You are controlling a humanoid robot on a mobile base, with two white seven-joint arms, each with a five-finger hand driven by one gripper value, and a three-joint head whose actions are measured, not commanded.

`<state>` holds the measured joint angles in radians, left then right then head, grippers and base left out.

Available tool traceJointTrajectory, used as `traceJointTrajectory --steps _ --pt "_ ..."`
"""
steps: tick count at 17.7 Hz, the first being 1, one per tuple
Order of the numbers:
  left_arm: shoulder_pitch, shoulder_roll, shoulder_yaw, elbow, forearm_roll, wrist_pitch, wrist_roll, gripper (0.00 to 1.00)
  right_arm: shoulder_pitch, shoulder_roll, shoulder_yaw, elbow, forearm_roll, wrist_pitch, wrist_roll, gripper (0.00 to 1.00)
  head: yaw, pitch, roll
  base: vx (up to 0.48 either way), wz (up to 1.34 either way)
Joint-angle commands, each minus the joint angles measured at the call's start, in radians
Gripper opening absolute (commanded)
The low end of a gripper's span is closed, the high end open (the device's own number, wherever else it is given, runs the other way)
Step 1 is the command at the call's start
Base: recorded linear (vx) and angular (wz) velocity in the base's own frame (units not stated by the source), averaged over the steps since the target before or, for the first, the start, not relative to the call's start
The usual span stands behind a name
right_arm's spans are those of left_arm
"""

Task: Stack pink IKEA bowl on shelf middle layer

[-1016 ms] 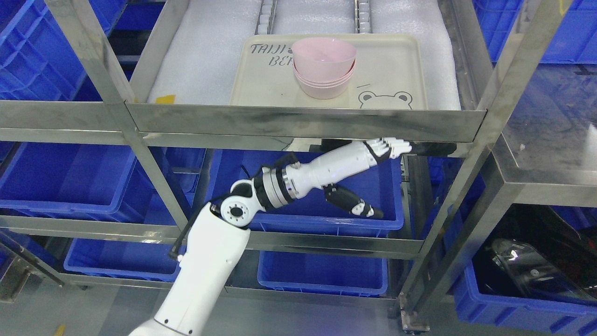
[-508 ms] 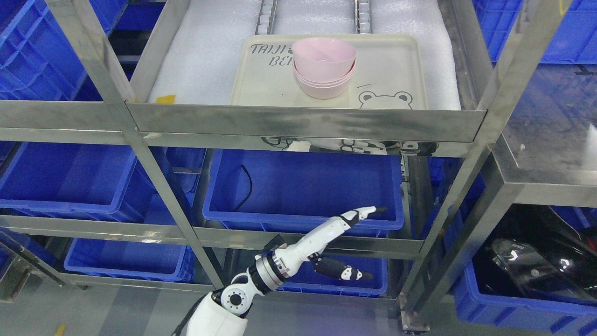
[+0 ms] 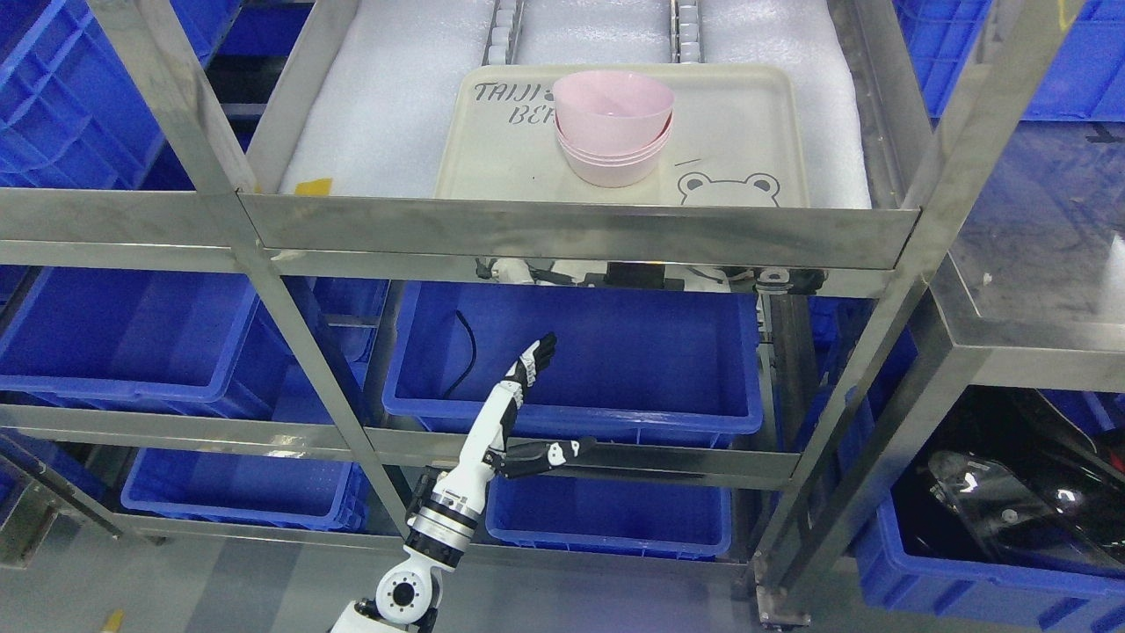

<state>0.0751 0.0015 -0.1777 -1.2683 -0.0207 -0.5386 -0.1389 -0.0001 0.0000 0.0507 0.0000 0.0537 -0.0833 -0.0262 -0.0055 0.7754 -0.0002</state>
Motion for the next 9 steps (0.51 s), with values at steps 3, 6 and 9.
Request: traceJointTrajectory --steps 3,6,9 --pt "0.002 0.016 0.127 -0.141 0.077 0.137 0.028 1.00 0.023 -0.017 0.000 -0.017 0.000 0.000 0.000 1.00 0.0000 0.000 0.000 0.000 0.00" --pt "0.000 0.016 0.119 -0.143 0.077 0.135 0.033 1.00 0.023 -0.017 0.000 -0.017 0.000 0.000 0.000 1.00 0.0000 0.000 0.000 0.000 0.00" --pt "0.000 0.016 0.119 -0.151 0.077 0.144 0.073 1.00 0.023 -0.017 0.000 -0.017 0.000 0.000 0.000 1.00 0.0000 0.000 0.000 0.000 0.00"
